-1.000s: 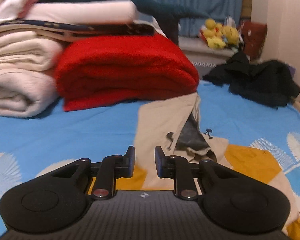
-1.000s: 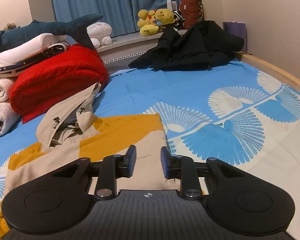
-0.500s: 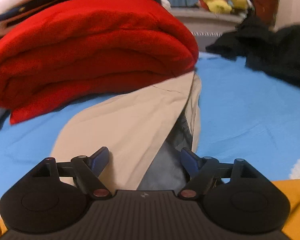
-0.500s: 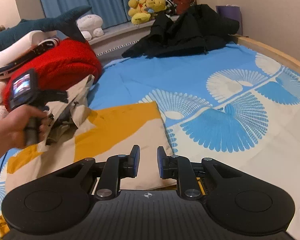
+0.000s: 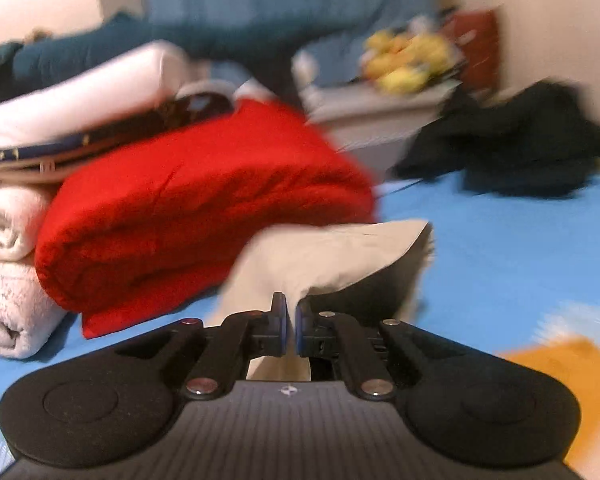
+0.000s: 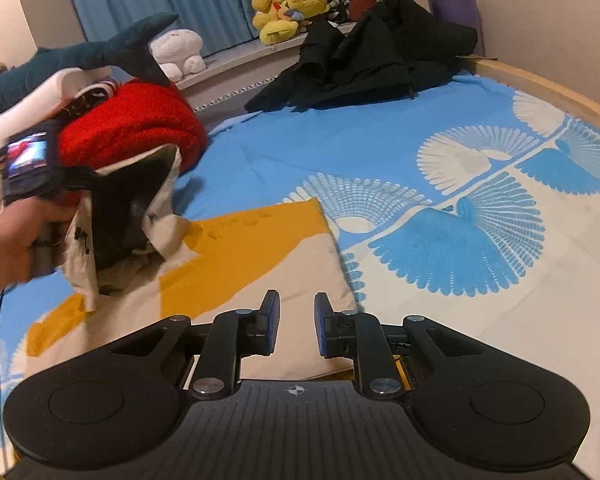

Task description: Fold large clothes

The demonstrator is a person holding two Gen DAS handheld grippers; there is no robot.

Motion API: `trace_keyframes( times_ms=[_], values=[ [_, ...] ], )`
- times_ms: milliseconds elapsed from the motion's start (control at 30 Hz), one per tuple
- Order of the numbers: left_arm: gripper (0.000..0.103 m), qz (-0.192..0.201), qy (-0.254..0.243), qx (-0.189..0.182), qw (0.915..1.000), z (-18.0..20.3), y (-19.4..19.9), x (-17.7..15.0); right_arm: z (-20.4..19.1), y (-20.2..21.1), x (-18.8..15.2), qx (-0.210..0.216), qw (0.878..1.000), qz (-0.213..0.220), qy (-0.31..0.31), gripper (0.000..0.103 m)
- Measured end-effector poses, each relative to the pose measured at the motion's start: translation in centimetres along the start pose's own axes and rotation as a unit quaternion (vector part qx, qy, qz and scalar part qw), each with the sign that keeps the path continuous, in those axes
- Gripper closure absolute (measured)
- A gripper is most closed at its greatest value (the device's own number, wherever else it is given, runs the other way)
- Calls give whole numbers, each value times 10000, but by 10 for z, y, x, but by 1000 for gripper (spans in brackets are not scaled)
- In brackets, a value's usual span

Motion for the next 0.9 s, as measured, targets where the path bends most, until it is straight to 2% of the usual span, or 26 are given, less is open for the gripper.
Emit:
trace_keyframes(
  times_ms=[67,133,200,233,300,367,400,467,533,567,600,667,700,733,800,833,900],
  values=[
    [99,201,-243,-468,9984,-9,62,-23,-5,7,4,111,9999,119,10,84],
    [100,217,-459,-651,9966,-23,118,-67,-6,12,6,187,9996,209,-27,84],
    [99,-101,-664,-828,9943,-37,163,-132,-6,14,6,246,9994,225,-116,83],
    [99,-287,-768,-786,9935,-41,177,-161,-6,15,7,318,9990,235,-197,82],
    [99,-967,-815,-779,9889,-50,200,-223,-10,18,9,454,9983,298,-226,82],
    [91,-1363,-646,-667,9863,-59,220,-253,-16,20,10,577,9976,363,-151,82],
    [88,-1376,-435,-493,9883,-67,227,-256,-19,20,10,658,9971,372,-126,80],
    [77,-1318,207,-384,9903,-82,235,-253,-24,18,8,777,9963,347,-130,78],
    [77,-1236,1066,-459,9855,-94,225,-236,-28,15,5,848,9958,300,-165,78],
    [71,-1175,1426,-544,9813,-93,211,-220,-30,13,4,902,9953,276,-200,78],
    [65,-1150,1756,-597,9759,-97,203,-213,-31,11,3,971,9946,247,-262,78],
    [37,-1216,2396,-645,9611,-103,185,-202,-34,7,-1,1114,9928,182,-394,78],
    [33,-1254,2780,-739,9495,-106,178,-200,-37,4,-4,1208,9915,130,-463,77],
    [31,-1311,3163,-858,9356,-106,172,-198,-39,0,-7,1298,9901,62,-535,77],
    [31,-1415,3646,-1072,9141,-102,162,-196,-45,-6,-13,1453,9874,-66,-619,76],
    [32,-1406,3739,-1111,9100,-97,158,-191,-49,-10,-16,1515,9864,-128,-618,76],
    [41,-1297,3683,-1173,9131,-85,152,-188,-58,-15,-21,1574,9858,-220,-544,76]
  ],
)
Point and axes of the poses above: each gripper's, at about its wrist camera, not at the fingertips, and y roughly against the way its jaws point, z to its right, x to its top, the point moved 9 cm from there along -y, roughly the way its jaws point, and after that the axes turned 13 degrees about x, right-handed, at the moved point
